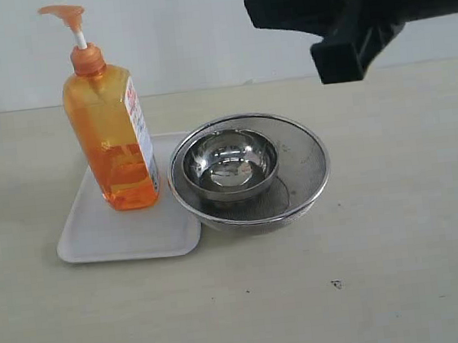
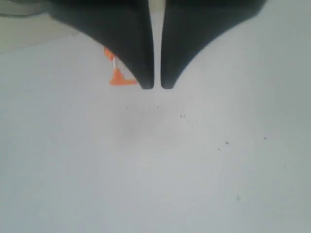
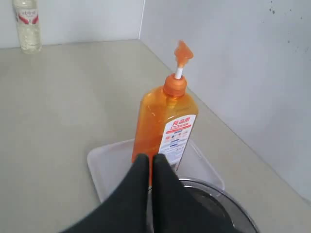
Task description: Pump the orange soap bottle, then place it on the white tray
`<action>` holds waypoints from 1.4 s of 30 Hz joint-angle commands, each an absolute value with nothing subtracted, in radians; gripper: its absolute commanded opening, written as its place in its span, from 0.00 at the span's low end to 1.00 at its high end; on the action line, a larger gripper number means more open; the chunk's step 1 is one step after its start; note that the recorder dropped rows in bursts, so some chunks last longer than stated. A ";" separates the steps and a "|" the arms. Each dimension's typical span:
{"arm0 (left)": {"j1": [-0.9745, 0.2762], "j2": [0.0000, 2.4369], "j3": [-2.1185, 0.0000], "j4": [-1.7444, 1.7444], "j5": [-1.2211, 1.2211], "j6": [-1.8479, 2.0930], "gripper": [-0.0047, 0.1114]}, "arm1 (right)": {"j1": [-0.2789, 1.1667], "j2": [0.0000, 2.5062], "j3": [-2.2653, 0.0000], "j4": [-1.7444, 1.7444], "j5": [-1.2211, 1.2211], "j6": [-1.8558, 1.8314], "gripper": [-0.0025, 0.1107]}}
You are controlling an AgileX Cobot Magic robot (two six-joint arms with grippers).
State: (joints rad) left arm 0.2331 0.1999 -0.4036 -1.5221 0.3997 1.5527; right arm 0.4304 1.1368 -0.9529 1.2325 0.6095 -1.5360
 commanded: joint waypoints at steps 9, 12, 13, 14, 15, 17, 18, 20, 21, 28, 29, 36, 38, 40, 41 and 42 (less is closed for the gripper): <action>0.142 0.010 -0.398 -1.521 0.412 1.540 0.08 | 0.428 1.035 -0.897 1.264 0.616 -1.483 0.02; 0.142 0.010 -0.398 -1.521 0.412 1.540 0.08 | 0.428 1.035 -0.897 1.264 0.609 -1.483 0.02; 0.142 0.010 -0.398 -1.521 0.412 1.540 0.08 | 0.428 1.035 -0.897 1.264 0.609 -1.483 0.02; 0.142 0.010 -0.398 -1.521 0.412 1.540 0.08 | 0.428 1.035 -0.897 1.264 0.609 -1.483 0.02; 0.142 0.010 -0.398 -1.521 0.412 1.540 0.08 | 0.428 1.035 -0.897 1.264 0.609 -1.483 0.02; 0.142 0.010 -0.398 -1.521 0.412 1.540 0.08 | 0.428 1.035 -0.897 1.264 0.604 -1.483 0.02; 0.142 0.010 -0.398 -1.521 0.412 1.540 0.08 | 0.428 1.032 -0.897 1.264 0.597 -1.483 0.02; 0.142 0.010 -0.398 -1.521 0.412 1.540 0.08 | 0.428 0.990 -0.895 1.262 0.560 -1.475 0.02; 0.142 0.010 -0.398 -1.521 0.412 1.540 0.08 | 0.428 0.970 -0.895 1.257 0.552 -1.468 0.02; 0.142 0.011 -0.398 -1.521 0.407 1.540 0.08 | 0.404 0.653 -0.748 1.253 0.226 -1.326 0.02; 0.142 0.011 -0.398 -1.521 0.407 1.540 0.08 | 0.380 0.595 -0.704 1.255 0.181 -1.279 0.02; 0.142 0.011 -0.398 -1.521 0.407 1.540 0.08 | 0.239 0.359 -0.455 1.253 0.008 -1.176 0.02; 0.142 0.011 -0.398 -1.521 0.407 1.540 0.08 | 0.238 0.354 -0.395 1.253 -0.033 -1.176 0.02; 0.142 0.011 -0.398 -1.521 0.407 1.540 0.08 | 0.238 0.346 -0.339 1.253 -0.034 -1.176 0.02; 0.142 0.011 -0.398 -1.521 0.407 1.540 0.08 | 0.238 0.337 -0.309 1.253 -0.034 -1.176 0.02; 0.142 0.011 -0.398 -1.521 0.407 1.540 0.08 | 0.238 0.323 -0.277 1.253 -0.038 -1.176 0.02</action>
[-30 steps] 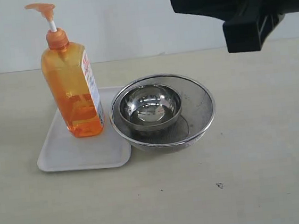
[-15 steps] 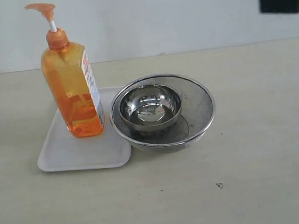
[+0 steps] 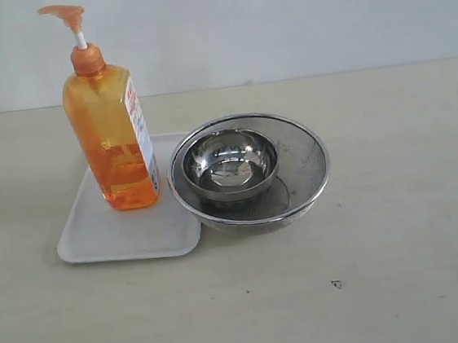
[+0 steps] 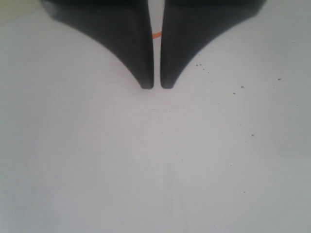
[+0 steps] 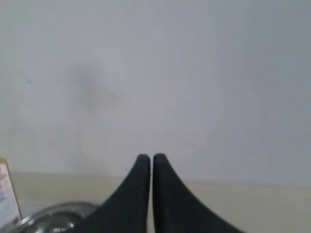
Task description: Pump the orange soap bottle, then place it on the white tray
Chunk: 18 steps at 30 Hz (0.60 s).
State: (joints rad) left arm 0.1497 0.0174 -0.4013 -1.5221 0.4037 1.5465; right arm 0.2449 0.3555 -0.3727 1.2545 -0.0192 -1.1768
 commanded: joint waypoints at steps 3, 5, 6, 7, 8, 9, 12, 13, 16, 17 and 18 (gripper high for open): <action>0.142 0.011 -0.398 -1.521 0.407 1.540 0.08 | 0.238 0.260 -0.187 1.253 -0.052 -1.176 0.02; 0.142 0.011 -0.398 -1.521 0.407 1.540 0.08 | 0.238 0.217 -0.145 1.253 -0.066 -1.176 0.02; 0.142 0.011 -0.398 -1.521 0.407 1.540 0.08 | 0.238 0.194 -0.117 1.253 -0.079 -1.176 0.02; 0.142 0.011 -0.398 -1.521 0.407 1.540 0.08 | 0.238 0.176 -0.100 1.253 -0.092 -1.176 0.02; 0.142 0.011 -0.398 -1.521 0.407 1.540 0.08 | 0.238 0.155 -0.083 1.253 -0.107 -1.176 0.02; 0.142 0.011 -0.398 -1.521 0.407 1.540 0.08 | 0.238 0.136 -0.070 1.253 -0.121 -1.176 0.02; 0.142 0.011 -0.398 -1.521 0.407 1.540 0.08 | 0.238 0.088 -0.055 1.253 -0.149 -1.174 0.02; 0.142 0.011 -0.398 -1.521 0.407 1.540 0.08 | 0.238 0.076 -0.055 1.253 -0.149 -1.174 0.02; 0.142 0.011 -0.398 -1.521 0.407 1.540 0.08 | 0.238 0.032 -0.055 1.253 -0.147 -1.147 0.02; 0.142 0.011 -0.398 -1.521 0.407 1.540 0.08 | 0.238 0.021 -0.055 1.250 -0.147 -1.127 0.02; 0.142 0.011 -0.398 -1.521 0.407 1.540 0.08 | 0.238 0.015 -0.055 1.245 -0.147 -1.102 0.02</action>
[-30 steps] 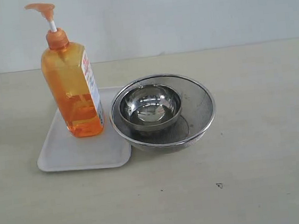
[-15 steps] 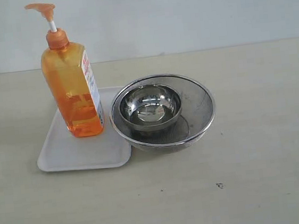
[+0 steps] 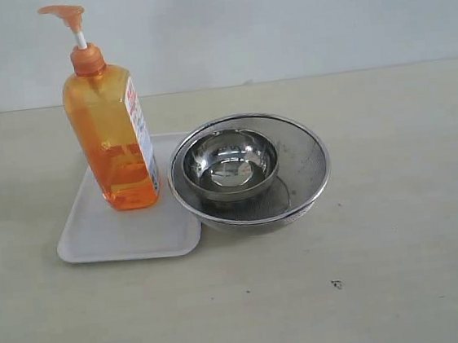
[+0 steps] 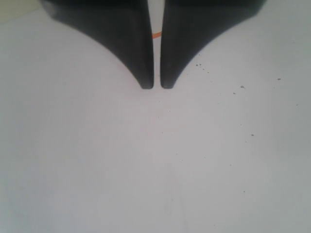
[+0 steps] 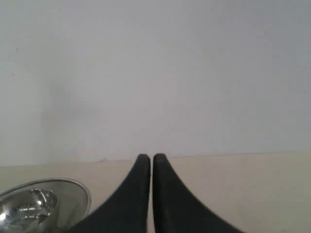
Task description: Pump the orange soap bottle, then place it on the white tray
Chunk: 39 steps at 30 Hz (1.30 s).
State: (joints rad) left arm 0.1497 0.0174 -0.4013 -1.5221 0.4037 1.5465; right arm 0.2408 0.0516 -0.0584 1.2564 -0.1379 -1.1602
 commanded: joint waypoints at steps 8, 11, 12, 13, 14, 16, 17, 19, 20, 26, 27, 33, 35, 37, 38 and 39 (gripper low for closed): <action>0.142 0.011 -0.398 -1.521 0.407 1.540 0.08 | 0.238 0.012 -0.029 0.381 -0.025 -0.433 0.02; 0.142 0.011 -0.398 -1.521 0.407 1.540 0.08 | 0.238 0.012 -0.029 0.142 0.052 -0.198 0.02; 0.142 0.011 -0.398 -1.521 0.407 1.540 0.08 | 0.238 0.012 -0.029 0.097 0.087 -0.146 0.02; 0.142 0.011 -0.398 -1.521 0.407 1.540 0.08 | 0.238 0.012 -0.029 0.071 0.122 -0.120 0.02; 0.142 0.011 -0.398 -1.521 0.407 1.540 0.08 | 0.238 0.012 -0.029 0.067 0.149 -0.114 0.02; 0.142 0.011 -0.398 -1.521 0.407 1.540 0.08 | 0.238 0.012 -0.029 0.067 0.209 -0.114 0.02; 0.142 0.011 -0.398 -1.521 0.407 1.540 0.08 | 0.238 0.012 -0.029 0.067 0.234 -0.110 0.02; 0.142 0.011 -0.398 -1.521 0.407 1.540 0.08 | 0.238 0.012 -0.029 0.067 0.268 -0.082 0.02; 0.142 0.011 -0.398 -1.521 0.407 1.540 0.08 | 0.238 0.012 -0.029 0.067 0.277 -0.070 0.02; 0.142 0.008 -0.398 -1.521 0.408 1.540 0.08 | 0.238 0.000 -0.029 0.067 0.363 -0.053 0.02; 0.142 0.008 -0.398 -1.521 0.408 1.540 0.08 | 0.238 0.000 -0.029 0.067 0.371 -0.053 0.02; 0.142 0.008 -0.398 -1.521 0.408 1.540 0.08 | 0.235 0.000 -0.029 0.040 0.394 -0.055 0.02; 0.142 0.008 -0.398 -1.521 0.408 1.540 0.08 | 0.200 0.000 -0.029 0.040 0.394 -0.055 0.02; 0.142 0.008 -0.398 -1.521 0.408 1.540 0.08 | 0.157 0.000 -0.029 0.040 0.396 -0.052 0.02; 0.142 0.008 -0.398 -1.521 0.408 1.540 0.08 | 0.133 0.000 -0.029 0.040 0.396 -0.052 0.02; 0.142 0.008 -0.398 -1.521 0.408 1.540 0.08 | 0.111 0.000 -0.029 0.040 0.396 -0.050 0.02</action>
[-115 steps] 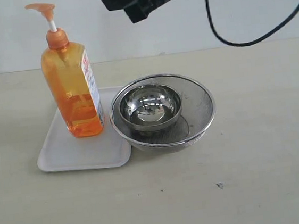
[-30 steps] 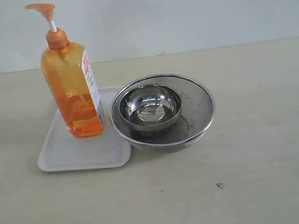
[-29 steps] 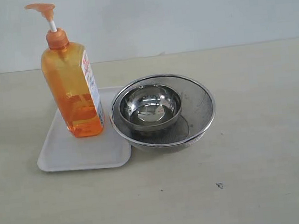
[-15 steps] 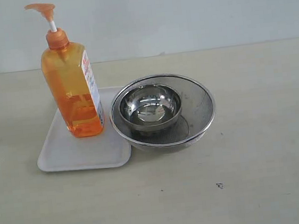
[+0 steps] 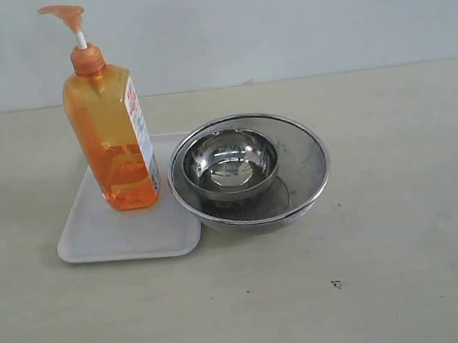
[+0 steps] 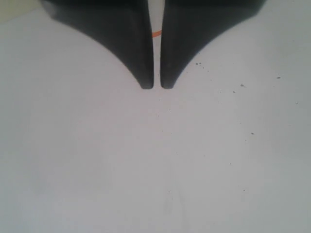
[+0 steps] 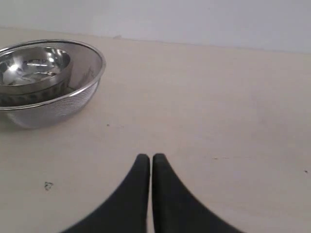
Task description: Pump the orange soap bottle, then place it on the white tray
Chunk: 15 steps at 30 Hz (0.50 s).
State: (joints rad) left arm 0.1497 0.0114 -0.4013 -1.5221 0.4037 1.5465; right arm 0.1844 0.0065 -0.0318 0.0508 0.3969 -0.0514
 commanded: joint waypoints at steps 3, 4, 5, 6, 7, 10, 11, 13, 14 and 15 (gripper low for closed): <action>0.142 0.008 -0.398 -1.521 0.408 1.540 0.08 | 0.066 0.000 -0.029 0.040 0.396 -0.050 0.02; 0.142 0.008 -0.398 -1.521 0.408 1.540 0.08 | 0.055 0.000 -0.029 0.040 0.396 -0.050 0.02; 0.142 0.008 -0.398 -1.521 0.408 1.540 0.08 | 0.046 0.000 -0.029 0.040 0.396 -0.050 0.02; 0.142 0.008 -0.398 -1.521 0.408 1.540 0.08 | 0.041 0.000 -0.029 0.040 0.396 -0.050 0.02; 0.142 0.008 -0.398 -1.521 0.408 1.540 0.08 | 0.041 0.000 -0.029 0.040 0.396 -0.050 0.02; 0.142 0.008 -0.398 -1.521 0.408 1.540 0.08 | 0.040 0.000 -0.029 0.040 0.396 -0.047 0.02; 0.142 0.008 -0.398 -1.521 0.408 1.540 0.08 | 0.040 0.000 -0.029 0.040 0.396 -0.042 0.02; 0.142 0.008 -0.398 -1.521 0.408 1.540 0.08 | 0.040 0.000 -0.029 0.040 0.396 -0.034 0.02; 0.142 0.008 -0.398 -1.521 0.408 1.540 0.08 | 0.040 0.000 -0.029 0.040 0.396 -0.034 0.02; 0.142 0.008 -0.398 -1.521 0.408 1.540 0.08 | 0.040 0.000 -0.029 0.040 0.396 -0.034 0.02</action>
